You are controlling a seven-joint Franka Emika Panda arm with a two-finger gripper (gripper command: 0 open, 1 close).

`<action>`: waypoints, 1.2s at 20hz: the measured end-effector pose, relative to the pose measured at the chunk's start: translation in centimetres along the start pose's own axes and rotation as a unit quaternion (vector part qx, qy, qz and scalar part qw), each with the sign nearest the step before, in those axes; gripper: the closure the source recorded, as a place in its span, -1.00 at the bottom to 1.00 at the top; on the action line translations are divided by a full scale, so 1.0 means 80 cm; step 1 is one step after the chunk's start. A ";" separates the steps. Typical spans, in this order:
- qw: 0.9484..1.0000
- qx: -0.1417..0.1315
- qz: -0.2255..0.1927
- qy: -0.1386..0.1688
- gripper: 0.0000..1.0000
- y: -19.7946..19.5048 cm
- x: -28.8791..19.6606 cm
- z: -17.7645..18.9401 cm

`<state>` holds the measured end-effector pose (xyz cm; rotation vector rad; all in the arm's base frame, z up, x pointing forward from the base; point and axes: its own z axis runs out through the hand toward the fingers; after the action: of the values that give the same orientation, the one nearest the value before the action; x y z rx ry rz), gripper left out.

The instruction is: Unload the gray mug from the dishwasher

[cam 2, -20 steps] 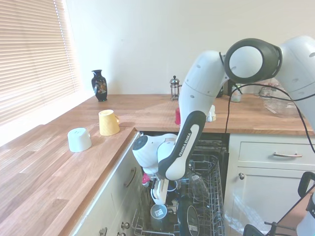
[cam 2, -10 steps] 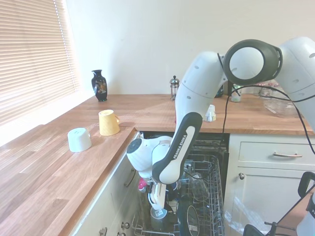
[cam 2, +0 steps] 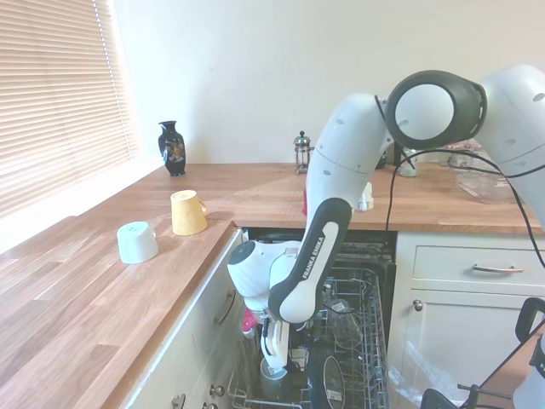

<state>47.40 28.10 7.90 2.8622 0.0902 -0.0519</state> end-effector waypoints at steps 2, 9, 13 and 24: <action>1.000 0.006 -0.007 0.008 -1.00 0.002 -0.001 0.025; 0.998 0.008 -0.054 0.037 -1.00 -0.014 0.002 0.060; 0.996 0.002 -0.076 0.044 -1.00 -0.006 0.015 0.067; 0.996 0.020 -0.080 0.039 1.00 -0.010 0.022 0.101</action>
<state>48.90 26.72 -0.16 2.8901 0.3378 0.0262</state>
